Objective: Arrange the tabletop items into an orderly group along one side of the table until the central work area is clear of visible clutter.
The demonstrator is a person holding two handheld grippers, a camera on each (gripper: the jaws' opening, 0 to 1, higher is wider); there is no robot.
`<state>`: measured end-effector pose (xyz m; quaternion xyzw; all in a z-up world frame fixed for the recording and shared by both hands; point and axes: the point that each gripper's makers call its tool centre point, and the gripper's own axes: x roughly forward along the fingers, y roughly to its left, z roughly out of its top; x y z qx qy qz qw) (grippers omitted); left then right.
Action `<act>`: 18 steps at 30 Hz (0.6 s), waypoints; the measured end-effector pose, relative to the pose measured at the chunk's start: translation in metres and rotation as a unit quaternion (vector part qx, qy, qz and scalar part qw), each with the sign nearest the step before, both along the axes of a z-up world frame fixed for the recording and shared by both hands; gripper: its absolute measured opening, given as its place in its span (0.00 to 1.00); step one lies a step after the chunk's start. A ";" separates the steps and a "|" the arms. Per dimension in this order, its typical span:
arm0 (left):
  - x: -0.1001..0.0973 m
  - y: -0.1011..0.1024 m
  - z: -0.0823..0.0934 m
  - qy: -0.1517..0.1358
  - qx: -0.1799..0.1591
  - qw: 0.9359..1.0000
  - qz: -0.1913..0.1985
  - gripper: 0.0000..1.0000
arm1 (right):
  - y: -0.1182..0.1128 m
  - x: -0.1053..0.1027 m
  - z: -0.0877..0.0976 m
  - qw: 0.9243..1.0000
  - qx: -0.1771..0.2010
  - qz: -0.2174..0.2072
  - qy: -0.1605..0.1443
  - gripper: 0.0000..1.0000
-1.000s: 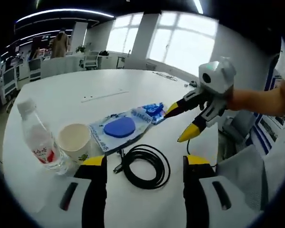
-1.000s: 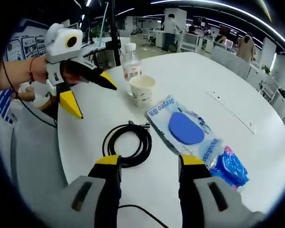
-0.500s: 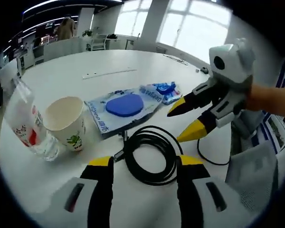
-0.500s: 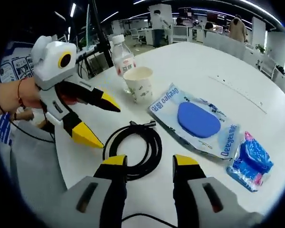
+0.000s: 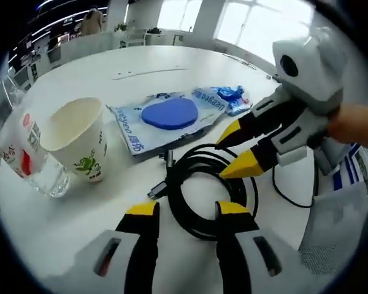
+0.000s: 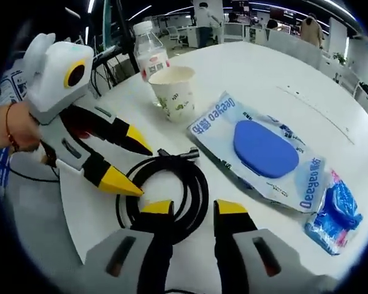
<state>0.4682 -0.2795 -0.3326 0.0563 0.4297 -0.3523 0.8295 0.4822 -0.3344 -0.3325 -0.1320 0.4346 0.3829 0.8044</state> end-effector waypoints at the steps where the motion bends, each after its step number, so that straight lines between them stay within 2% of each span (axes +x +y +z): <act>1: 0.000 0.000 -0.001 0.002 0.001 1.000 0.002 0.31 | 0.000 0.000 -0.002 1.000 -0.001 0.000 0.002 0.20; 7: -0.002 0.003 -0.010 0.010 0.018 1.000 0.017 0.20 | -0.005 0.001 -0.009 1.000 -0.008 -0.017 0.004 0.10; 8: 0.003 0.001 -0.010 0.001 0.013 1.000 0.015 0.20 | -0.005 0.000 -0.009 1.000 -0.006 -0.020 0.008 0.10; 9: 0.004 0.002 -0.011 0.010 0.014 1.000 0.025 0.18 | -0.005 0.001 -0.010 1.000 -0.006 -0.021 0.008 0.09; 12: 0.005 0.002 -0.011 0.014 0.019 0.999 0.033 0.15 | -0.005 0.001 -0.009 1.000 -0.004 -0.028 0.008 0.07; 16: 0.005 0.006 -0.012 0.027 0.016 0.998 0.056 0.08 | -0.005 0.002 -0.004 0.998 0.025 -0.061 0.025 0.03; 18: 0.005 0.005 -0.010 0.030 0.010 0.998 0.062 0.07 | -0.007 0.000 -0.002 0.997 0.025 -0.063 0.027 0.02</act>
